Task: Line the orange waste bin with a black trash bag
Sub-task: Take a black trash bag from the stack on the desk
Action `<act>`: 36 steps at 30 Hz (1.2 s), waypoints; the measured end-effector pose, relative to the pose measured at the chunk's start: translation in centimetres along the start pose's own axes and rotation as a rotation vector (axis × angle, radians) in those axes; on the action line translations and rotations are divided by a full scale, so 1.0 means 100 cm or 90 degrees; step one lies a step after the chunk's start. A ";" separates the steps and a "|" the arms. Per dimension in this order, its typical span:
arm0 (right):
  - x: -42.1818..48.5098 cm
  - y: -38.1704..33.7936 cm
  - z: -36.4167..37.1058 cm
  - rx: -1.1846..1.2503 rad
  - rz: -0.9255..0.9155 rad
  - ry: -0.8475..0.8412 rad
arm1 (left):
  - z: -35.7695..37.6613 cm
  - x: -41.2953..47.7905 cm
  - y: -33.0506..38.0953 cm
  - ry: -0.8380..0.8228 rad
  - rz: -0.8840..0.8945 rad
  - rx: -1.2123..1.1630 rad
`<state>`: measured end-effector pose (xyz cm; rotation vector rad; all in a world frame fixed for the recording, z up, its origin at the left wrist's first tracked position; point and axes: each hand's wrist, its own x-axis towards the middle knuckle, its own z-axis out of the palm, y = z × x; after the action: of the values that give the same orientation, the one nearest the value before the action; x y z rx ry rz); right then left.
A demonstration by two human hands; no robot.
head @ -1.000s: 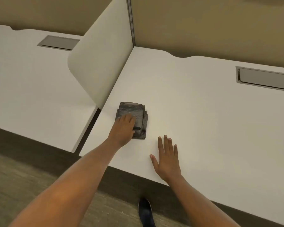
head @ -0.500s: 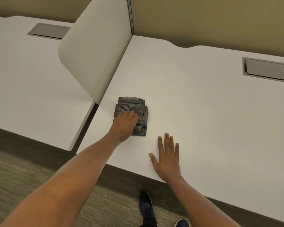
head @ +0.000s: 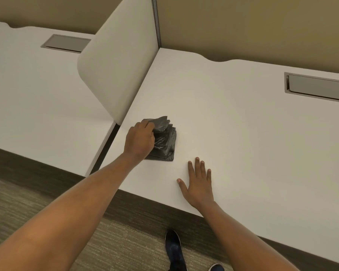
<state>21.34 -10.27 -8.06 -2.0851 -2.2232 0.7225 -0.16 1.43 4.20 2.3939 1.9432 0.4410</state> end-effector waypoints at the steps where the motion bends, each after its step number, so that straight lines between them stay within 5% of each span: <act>1: 0.001 -0.001 -0.003 0.016 0.008 -0.006 | -0.005 0.000 0.001 0.019 -0.009 -0.016; 10: -0.006 -0.048 -0.043 0.453 0.136 0.020 | -0.049 -0.017 0.028 0.089 -0.102 -0.182; 18: -0.038 -0.072 -0.077 0.933 0.317 -0.176 | -0.093 -0.054 0.080 0.141 -0.217 -0.439; 23: -0.080 -0.058 -0.092 1.142 0.365 -0.266 | -0.123 -0.089 0.115 0.106 -0.404 -0.751; 27: -0.120 -0.042 -0.105 1.324 0.286 -0.318 | -0.142 -0.129 0.137 0.110 -0.501 -1.004; 33: -0.175 -0.023 -0.119 1.381 0.274 -0.261 | -0.147 -0.198 0.150 0.161 -0.618 -1.068; 36: -0.196 -0.014 -0.119 1.210 0.250 -0.149 | -0.141 -0.233 0.151 0.167 -0.724 -0.887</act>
<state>26.00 -25.01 8.96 -1.1570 -0.2513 1.9161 6.74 -26.56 16.01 0.3445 1.6623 1.3349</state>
